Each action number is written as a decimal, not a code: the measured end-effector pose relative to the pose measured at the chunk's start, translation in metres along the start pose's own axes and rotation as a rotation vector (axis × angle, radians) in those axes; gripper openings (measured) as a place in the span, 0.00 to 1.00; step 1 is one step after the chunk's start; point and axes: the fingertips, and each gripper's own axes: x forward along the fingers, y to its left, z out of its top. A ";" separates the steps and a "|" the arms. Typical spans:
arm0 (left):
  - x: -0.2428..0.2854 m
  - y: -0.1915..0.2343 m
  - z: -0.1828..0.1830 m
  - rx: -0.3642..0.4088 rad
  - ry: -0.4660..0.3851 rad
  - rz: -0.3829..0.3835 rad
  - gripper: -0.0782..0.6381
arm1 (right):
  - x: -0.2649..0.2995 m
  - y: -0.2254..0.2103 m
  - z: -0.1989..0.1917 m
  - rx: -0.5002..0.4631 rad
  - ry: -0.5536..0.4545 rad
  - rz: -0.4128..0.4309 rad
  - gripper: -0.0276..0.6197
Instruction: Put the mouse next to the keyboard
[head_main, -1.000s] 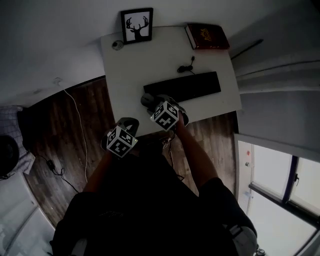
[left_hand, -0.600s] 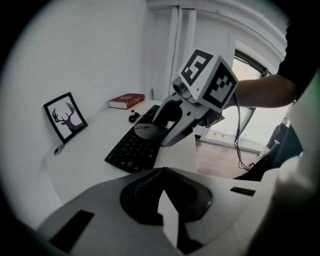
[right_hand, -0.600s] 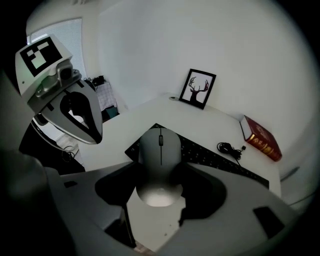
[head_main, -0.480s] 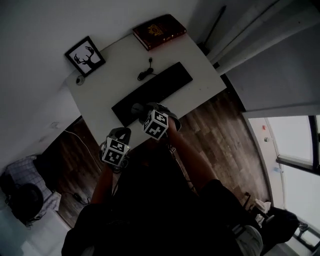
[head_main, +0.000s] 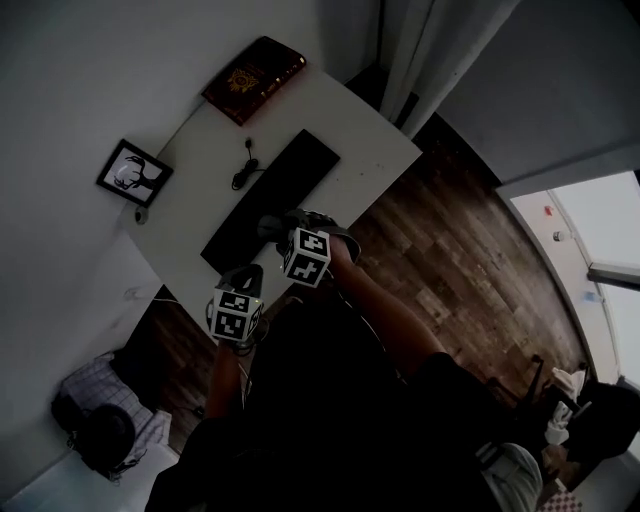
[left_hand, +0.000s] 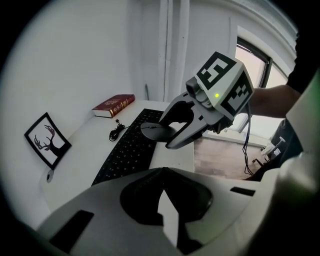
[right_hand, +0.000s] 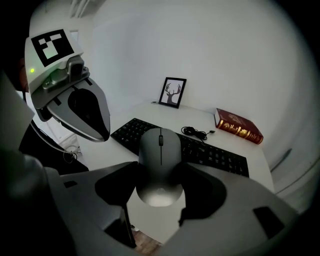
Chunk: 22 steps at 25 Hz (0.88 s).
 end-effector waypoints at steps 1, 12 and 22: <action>0.000 -0.001 0.002 0.002 0.005 -0.002 0.11 | -0.002 -0.003 -0.003 0.011 -0.004 -0.006 0.49; 0.053 -0.021 0.058 0.044 -0.027 -0.154 0.11 | -0.025 -0.046 -0.043 0.156 0.021 -0.081 0.49; 0.082 -0.010 0.112 0.070 -0.103 -0.269 0.11 | -0.026 -0.085 -0.043 0.207 0.068 -0.078 0.49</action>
